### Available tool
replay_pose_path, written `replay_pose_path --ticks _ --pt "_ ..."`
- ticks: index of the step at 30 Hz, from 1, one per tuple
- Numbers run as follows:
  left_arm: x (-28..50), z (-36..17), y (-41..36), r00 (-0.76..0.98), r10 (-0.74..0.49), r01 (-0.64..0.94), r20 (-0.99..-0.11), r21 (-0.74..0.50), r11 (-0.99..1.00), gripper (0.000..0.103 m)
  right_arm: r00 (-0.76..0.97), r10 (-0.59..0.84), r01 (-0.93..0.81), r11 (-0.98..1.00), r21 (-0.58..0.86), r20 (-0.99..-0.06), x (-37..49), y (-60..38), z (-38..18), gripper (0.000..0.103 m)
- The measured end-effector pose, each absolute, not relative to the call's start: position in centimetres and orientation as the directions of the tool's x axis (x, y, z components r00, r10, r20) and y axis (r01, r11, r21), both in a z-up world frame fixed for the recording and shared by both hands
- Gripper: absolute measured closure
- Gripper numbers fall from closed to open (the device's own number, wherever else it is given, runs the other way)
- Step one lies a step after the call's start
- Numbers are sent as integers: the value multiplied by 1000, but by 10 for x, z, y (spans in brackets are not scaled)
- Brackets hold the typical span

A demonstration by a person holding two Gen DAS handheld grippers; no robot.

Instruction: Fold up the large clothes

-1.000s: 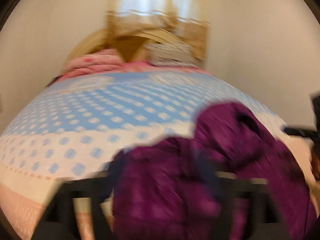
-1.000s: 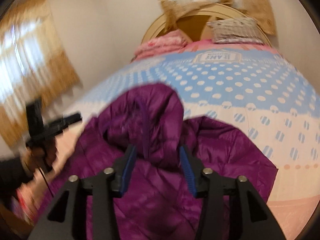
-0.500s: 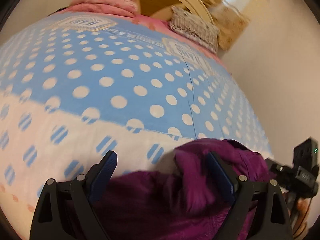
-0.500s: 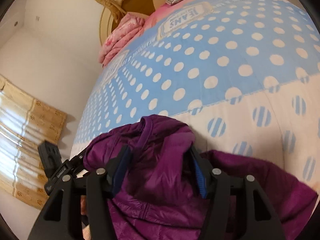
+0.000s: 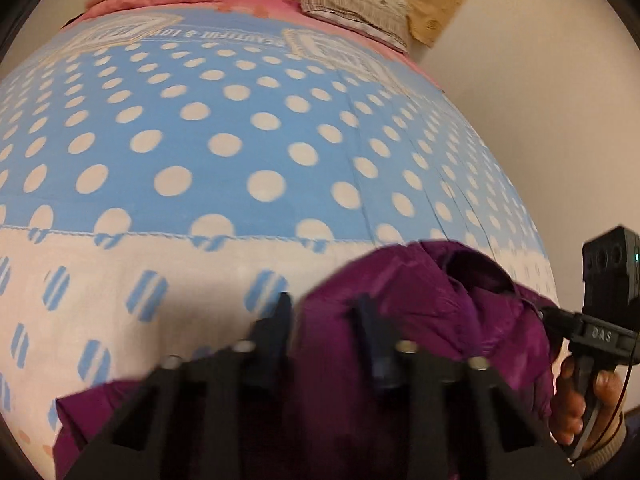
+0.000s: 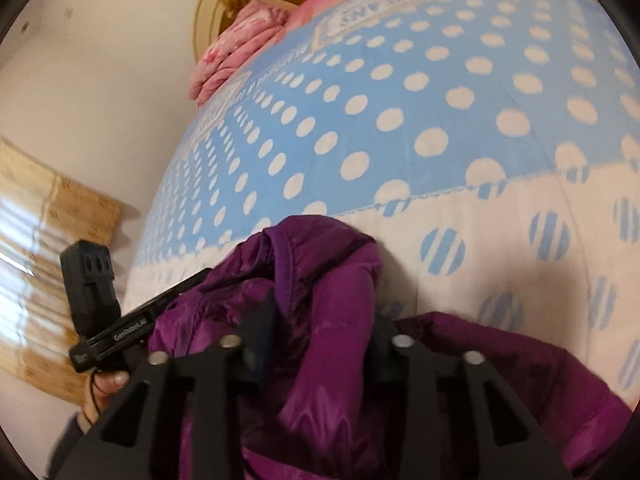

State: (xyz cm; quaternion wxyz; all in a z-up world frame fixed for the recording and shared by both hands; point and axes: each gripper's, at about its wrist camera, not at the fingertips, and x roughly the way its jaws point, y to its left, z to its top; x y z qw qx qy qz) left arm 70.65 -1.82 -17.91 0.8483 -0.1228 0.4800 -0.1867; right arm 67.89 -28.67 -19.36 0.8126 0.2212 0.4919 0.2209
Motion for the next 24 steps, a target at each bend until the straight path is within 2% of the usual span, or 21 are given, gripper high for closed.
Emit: replay_pose_path --ticks 3,6,16,24 --pt "694 -168 -27 510 -408 254 -757 -321 912 90 459 533 -181 839 513 -711 668 -280 -183 77" --pt "682 -156 -30 534 -404 288 -743 -290 913 94 496 495 -236 868 438 -713 654 -270 -171 80" --pt "637 -130 -17 621 -408 337 -670 -242 910 96 587 417 -363 902 236 -693 611 -241 -151 82" --pt "581 -119 -17 690 -391 427 -609 -93 899 97 632 400 -436 892 122 -664 570 -234 -150 82"
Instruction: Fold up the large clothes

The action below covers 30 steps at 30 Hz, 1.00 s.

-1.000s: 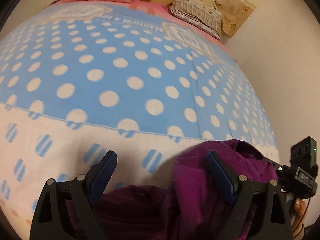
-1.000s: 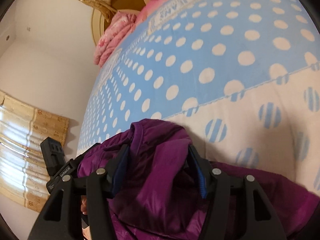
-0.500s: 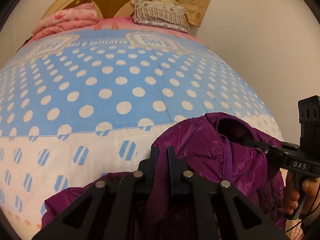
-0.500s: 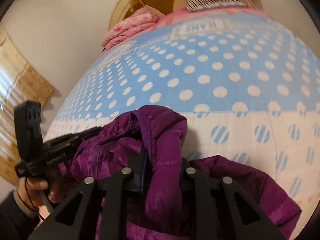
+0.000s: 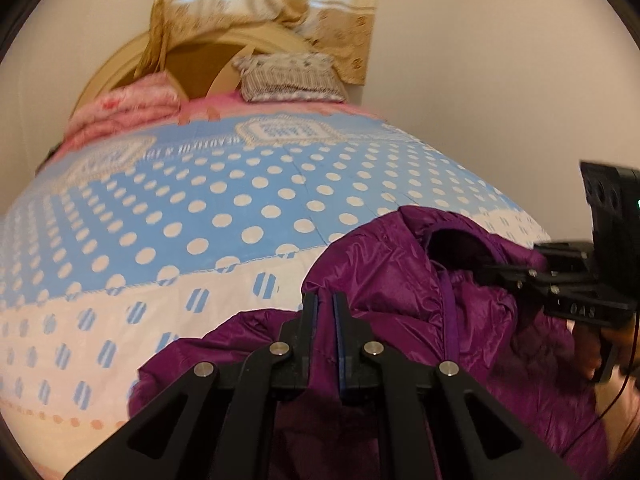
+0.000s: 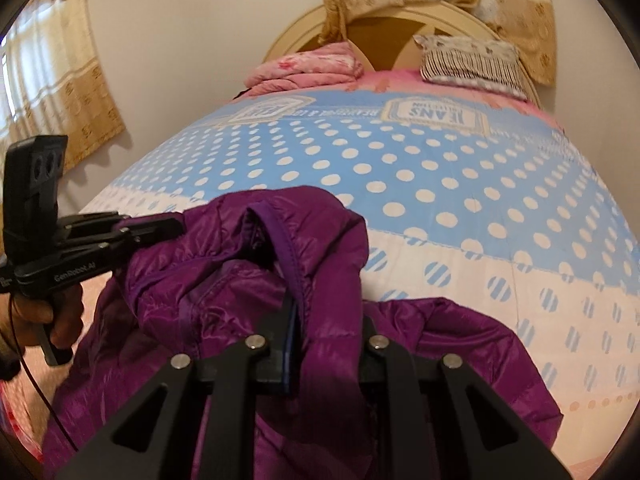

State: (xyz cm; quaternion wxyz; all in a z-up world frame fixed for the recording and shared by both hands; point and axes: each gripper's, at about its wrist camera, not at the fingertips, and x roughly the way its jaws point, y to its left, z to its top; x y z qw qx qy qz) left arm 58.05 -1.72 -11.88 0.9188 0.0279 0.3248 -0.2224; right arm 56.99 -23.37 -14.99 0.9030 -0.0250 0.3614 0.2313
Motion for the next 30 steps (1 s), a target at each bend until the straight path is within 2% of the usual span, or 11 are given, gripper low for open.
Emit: replay_pose_path --ticks 7,16,20,23,25,26,27,28,29,30 --pt "526 -123 -28 742 -364 488 -562 80 869 97 648 386 -482 875 38 -657 534 -231 -154 82" --pt "485 -141 -26 719 -344 519 -604 137 844 96 616 380 -500 866 30 -690 506 -239 -165 81" --pt "460 -136 -17 717 -335 520 -612 150 841 95 565 393 -522 851 55 -725 488 -250 -172 76" --pt "441 -126 -3 739 -327 510 -589 173 842 94 542 420 -535 840 87 -728 472 -265 -173 63" --pt "439 -121 7 761 -299 476 -576 182 860 86 536 454 -533 836 132 -712 460 -283 -171 59" --pt "441 -118 13 772 -288 454 -566 176 873 74 543 461 -523 840 146 -702 456 -290 -169 57" --pt "447 -113 20 795 -263 411 -547 167 896 53 554 462 -506 848 161 -693 456 -295 -166 57" --pt "453 -109 23 814 -241 374 -529 158 914 41 563 474 -483 853 196 -677 459 -302 -162 57" --pt "461 -104 26 834 -221 331 -505 138 934 26 569 515 -451 847 281 -641 466 -312 -155 54" --pt "469 -100 29 849 -211 291 -484 96 952 23 575 539 -424 839 340 -615 472 -318 -151 45"
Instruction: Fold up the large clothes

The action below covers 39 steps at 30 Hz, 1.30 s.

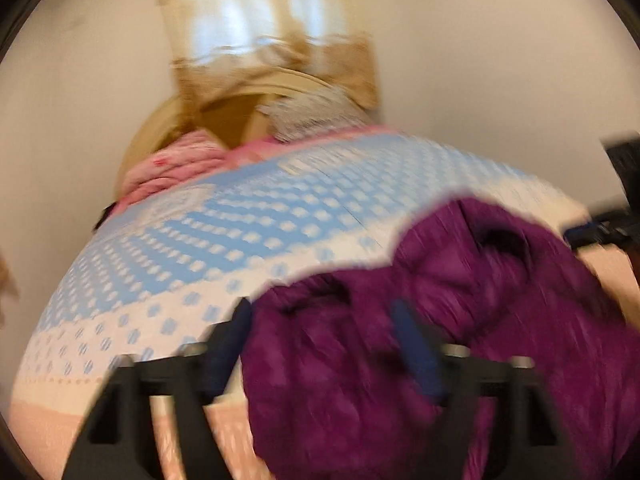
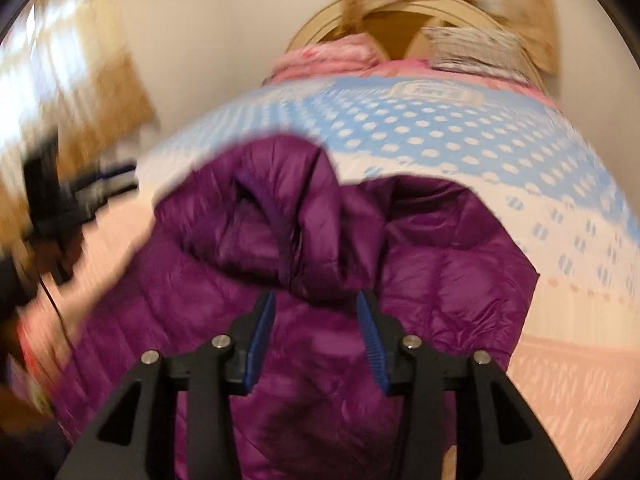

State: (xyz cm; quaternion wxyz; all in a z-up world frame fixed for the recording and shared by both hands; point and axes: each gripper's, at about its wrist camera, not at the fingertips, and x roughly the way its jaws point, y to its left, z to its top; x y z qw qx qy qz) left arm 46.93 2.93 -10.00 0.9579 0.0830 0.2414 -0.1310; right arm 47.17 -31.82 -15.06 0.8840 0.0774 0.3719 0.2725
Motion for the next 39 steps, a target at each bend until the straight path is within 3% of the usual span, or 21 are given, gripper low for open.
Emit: replay_pose_path --ticks 3,6,8,13,14,15,17,24,29,32,34,35,36,39 --pt "507 -101 24 820 -264 264 -507 -74 962 23 601 575 -336 812 477 -555 504 -321 -140 36" --pt "543 -115 1 805 -177 173 -566 -62 983 23 628 464 -242 880 409 -625 542 -294 -141 37" --pt "559 -120 -16 798 -137 147 -587 -31 989 23 595 487 -237 866 440 -639 559 -283 -148 38" --pt "556 -115 -35 738 -335 291 -586 -170 941 23 509 590 -323 806 496 -627 569 -256 -155 40" --pt "553 -117 -41 693 -394 355 -604 -190 915 29 477 608 -353 794 495 -635 567 -250 -157 54" --pt "544 -120 -48 658 -425 406 -622 -182 896 56 454 608 -381 794 474 -651 562 -244 -158 71" --pt "530 -126 -56 608 -453 486 -652 -145 862 82 460 558 -431 820 376 -690 543 -235 -156 80" --pt "454 -130 -38 608 -492 593 -623 -56 804 86 475 508 -600 785 158 -719 459 -228 -156 85" --pt "416 -144 -26 628 -389 584 -673 79 808 84 383 424 -674 736 66 -820 417 -234 -194 77" --pt "407 -148 -6 672 -324 531 -666 129 837 78 377 434 -642 759 107 -818 409 -255 -197 71" --pt "412 -143 8 703 -293 470 -648 113 875 58 388 460 -613 776 150 -799 408 -270 -189 71" --pt "413 -139 11 724 -273 437 -633 115 892 40 394 470 -605 780 163 -790 406 -274 -185 71" --pt "414 -132 16 761 -251 391 -598 115 913 30 408 486 -591 786 182 -773 406 -281 -178 71" --pt "422 -108 20 828 -226 290 -512 46 956 22 460 533 -537 804 256 -710 409 -295 -158 69"
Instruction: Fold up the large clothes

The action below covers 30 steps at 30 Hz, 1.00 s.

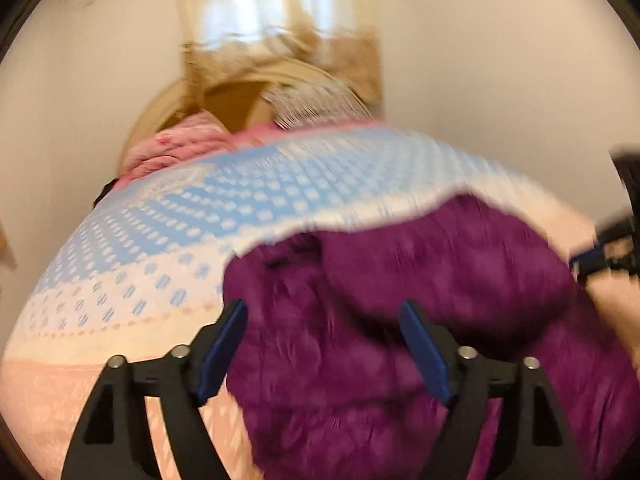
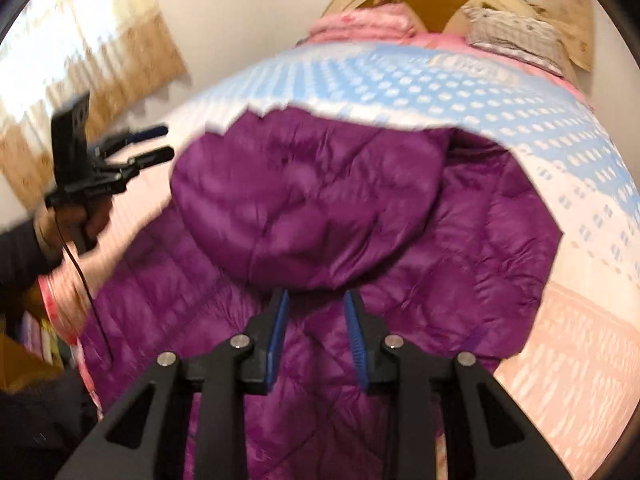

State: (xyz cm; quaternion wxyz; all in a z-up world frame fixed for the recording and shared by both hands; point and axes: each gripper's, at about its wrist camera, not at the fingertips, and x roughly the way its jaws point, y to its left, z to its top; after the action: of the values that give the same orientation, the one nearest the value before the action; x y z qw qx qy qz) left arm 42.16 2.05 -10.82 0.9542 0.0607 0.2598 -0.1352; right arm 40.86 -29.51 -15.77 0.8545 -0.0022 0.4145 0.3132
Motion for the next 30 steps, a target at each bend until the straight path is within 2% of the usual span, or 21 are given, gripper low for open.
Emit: replay_pose_path --ticks 4,6,10,14,17,20,22,23,24,28,30 --pt "450 -98 -7 849 -155 199 -505 35 979 21 542 534 -405 843 355 -649 434 -290 -145 67" --pt "456 -106 -23 839 -181 219 -513 14 976 21 535 551 -389 834 392 -640 441 -275 -149 67" --pt "439 -148 -47 794 -155 266 -588 108 958 21 474 526 -448 834 321 -706 431 -229 -175 67" --pt "421 -198 -49 744 -77 300 -664 229 926 21 441 394 -482 862 158 -806 418 -215 -219 67" --pt "429 -195 -35 710 -122 301 -693 142 943 21 428 409 -469 863 189 -806 415 -228 -217 67" --pt "436 -157 -25 759 -173 280 -628 75 957 21 498 459 -467 857 219 -736 417 -243 -183 65" --pt "447 -136 -22 790 -187 264 -584 50 963 20 563 456 -414 877 242 -689 428 -258 -161 51" --pt "457 -130 -23 802 -165 238 -574 54 970 19 591 437 -366 894 257 -678 441 -266 -156 41" --pt "469 -127 -24 809 -133 206 -572 65 976 19 608 419 -314 907 280 -675 454 -273 -154 39" --pt "516 -143 -38 783 55 15 -620 107 994 19 594 372 -53 903 426 -714 507 -291 -182 40" --pt "526 -157 -50 771 89 -21 -631 115 993 19 565 370 23 887 462 -738 526 -286 -206 51"
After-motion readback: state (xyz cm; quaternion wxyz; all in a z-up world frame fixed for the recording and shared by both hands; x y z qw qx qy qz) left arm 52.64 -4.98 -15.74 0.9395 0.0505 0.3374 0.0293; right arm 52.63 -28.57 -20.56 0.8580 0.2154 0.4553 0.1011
